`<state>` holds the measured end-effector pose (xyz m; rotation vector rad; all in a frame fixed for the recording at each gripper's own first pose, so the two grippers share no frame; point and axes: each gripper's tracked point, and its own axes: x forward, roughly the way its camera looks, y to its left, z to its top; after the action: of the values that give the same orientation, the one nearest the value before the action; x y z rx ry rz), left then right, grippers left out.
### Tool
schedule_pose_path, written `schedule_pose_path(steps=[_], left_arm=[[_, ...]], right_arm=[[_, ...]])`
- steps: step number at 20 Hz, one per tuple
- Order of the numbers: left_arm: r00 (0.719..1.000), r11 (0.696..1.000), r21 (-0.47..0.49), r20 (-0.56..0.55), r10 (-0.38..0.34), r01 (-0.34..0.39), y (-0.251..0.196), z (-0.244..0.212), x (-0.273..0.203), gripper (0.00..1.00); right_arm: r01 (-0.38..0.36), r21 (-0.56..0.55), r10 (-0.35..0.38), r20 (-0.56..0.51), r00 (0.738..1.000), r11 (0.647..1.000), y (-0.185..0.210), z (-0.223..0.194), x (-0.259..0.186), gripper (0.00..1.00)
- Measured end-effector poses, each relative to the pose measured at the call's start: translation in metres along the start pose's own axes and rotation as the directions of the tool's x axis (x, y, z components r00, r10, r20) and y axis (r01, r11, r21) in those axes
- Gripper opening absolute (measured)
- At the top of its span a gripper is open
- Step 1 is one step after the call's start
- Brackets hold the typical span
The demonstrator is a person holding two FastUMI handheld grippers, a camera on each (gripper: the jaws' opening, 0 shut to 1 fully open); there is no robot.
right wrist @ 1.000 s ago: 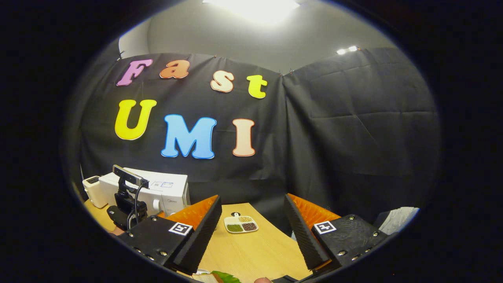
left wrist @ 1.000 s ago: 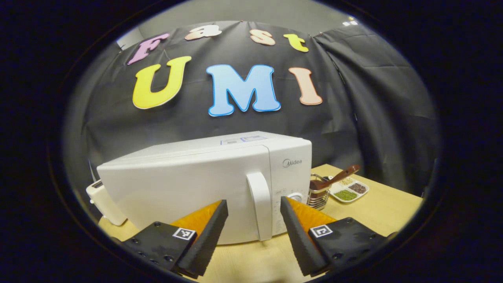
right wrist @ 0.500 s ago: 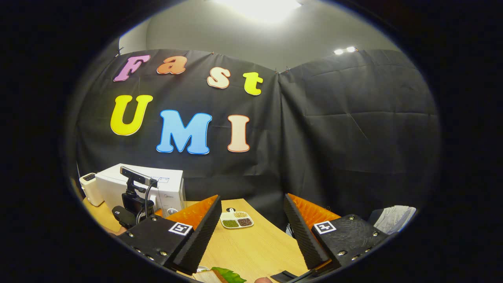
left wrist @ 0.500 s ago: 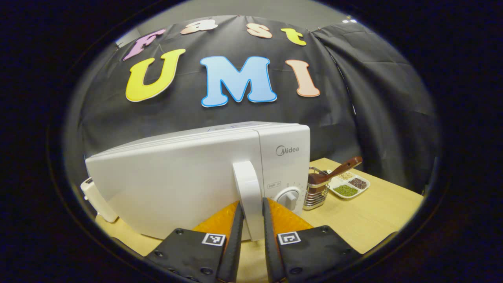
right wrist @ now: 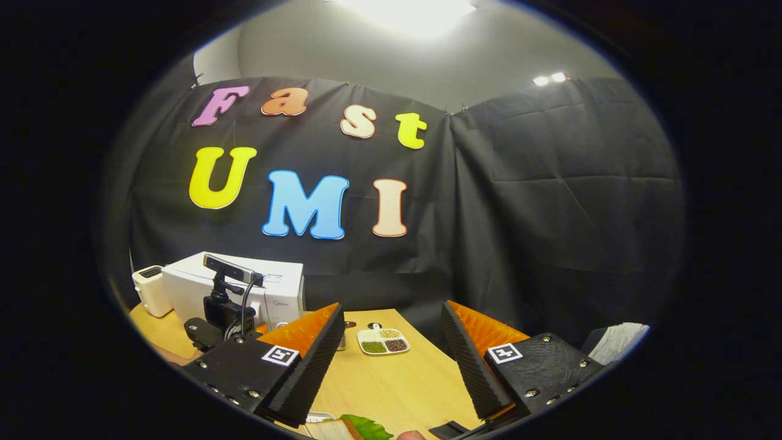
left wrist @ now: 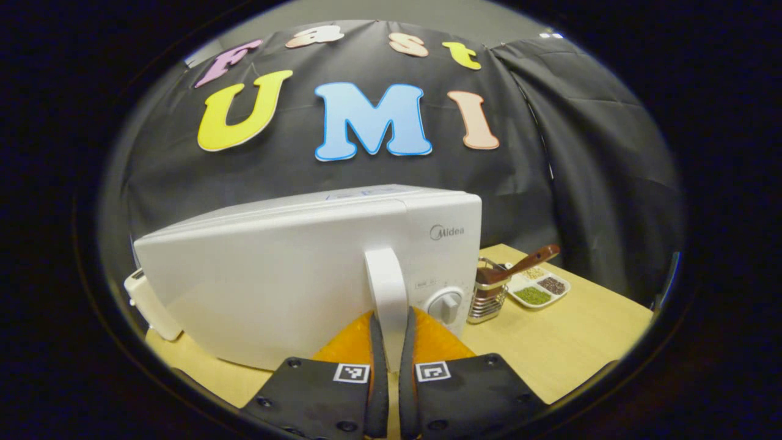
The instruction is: Open the microwave oven with the left hand, put the food in, and close the microwave oven.
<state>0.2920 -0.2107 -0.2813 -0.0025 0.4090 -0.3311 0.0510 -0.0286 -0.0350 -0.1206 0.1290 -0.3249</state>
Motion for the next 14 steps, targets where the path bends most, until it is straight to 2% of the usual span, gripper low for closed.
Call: schedule_pose_path(steps=[1,3,6,14], left_arm=[[0.999,1.0,0.007,0.046,0.004,-0.004,0.0,0.002,-0.017,0.14],[0.999,1.0,0.027,0.055,0.003,-0.004,0.001,-0.006,-0.042,0.13],[1.0,1.0,0.016,0.026,0.0,-0.001,0.005,-0.014,-0.062,0.14],[0.995,0.995,0.007,0.003,0.104,-0.104,0.026,-0.034,-0.13,0.13]], right_arm=[[-0.014,0.006,0.014,0.008,1.0,1.0,0.001,0.001,0.001,0.96],[-0.058,0.035,0.057,0.02,0.998,0.998,0.008,0.003,0.003,0.96],[-0.134,0.041,0.133,0.028,0.991,0.99,0.019,0.003,0.003,0.96],[-0.323,0.048,0.32,0.067,0.945,0.945,0.026,0.005,-0.021,0.96]])
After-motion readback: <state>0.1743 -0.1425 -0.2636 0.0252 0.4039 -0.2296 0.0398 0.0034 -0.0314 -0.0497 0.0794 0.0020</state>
